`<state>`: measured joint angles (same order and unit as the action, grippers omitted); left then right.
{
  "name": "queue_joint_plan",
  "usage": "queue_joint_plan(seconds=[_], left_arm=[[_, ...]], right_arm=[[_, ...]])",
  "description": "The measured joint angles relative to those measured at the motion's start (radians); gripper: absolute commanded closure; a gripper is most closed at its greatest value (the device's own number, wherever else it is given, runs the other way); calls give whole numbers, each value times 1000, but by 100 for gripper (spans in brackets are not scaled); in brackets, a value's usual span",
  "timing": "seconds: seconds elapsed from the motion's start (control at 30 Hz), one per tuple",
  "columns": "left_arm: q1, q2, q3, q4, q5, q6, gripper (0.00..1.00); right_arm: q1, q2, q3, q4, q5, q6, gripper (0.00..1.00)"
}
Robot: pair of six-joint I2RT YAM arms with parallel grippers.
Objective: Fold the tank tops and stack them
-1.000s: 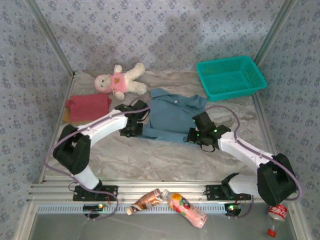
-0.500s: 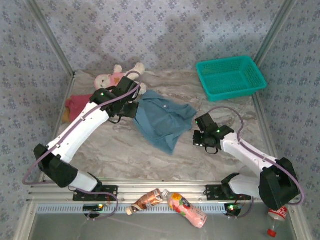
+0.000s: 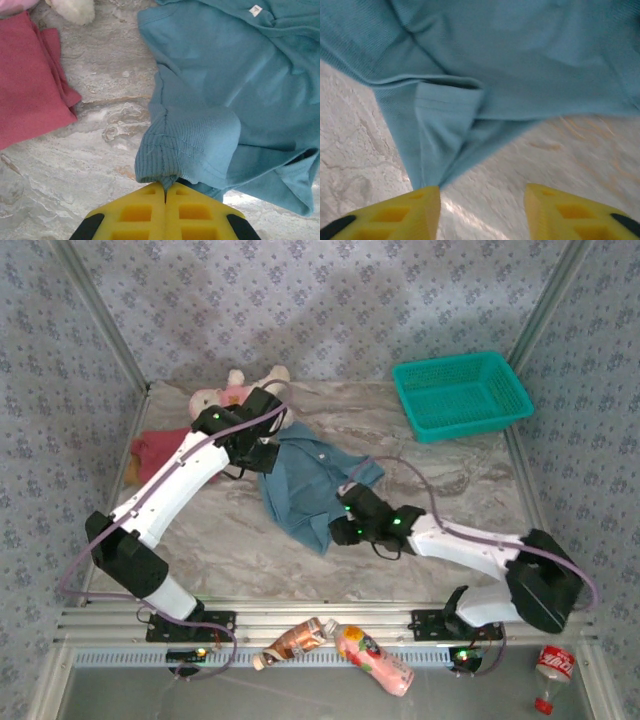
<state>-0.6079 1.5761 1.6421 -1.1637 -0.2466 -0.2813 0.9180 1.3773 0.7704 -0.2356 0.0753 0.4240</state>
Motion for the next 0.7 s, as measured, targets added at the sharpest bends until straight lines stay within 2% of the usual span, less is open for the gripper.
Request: queue_joint_plan(seconds=[0.17, 0.27, 0.5, 0.7], left_arm=[[16, 3, 0, -5, 0, 0, 100], [20, 3, 0, -5, 8, 0, 100], [46, 3, -11, -3, 26, 1, 100], [72, 4, -27, 1, 35, 11, 100]], right_arm=[[54, 208, 152, 41, 61, -60, 47], [75, 283, 229, 40, 109, -89, 49], [100, 367, 277, -32, 169, -111, 56], [62, 422, 300, -125, 196, -100, 62]])
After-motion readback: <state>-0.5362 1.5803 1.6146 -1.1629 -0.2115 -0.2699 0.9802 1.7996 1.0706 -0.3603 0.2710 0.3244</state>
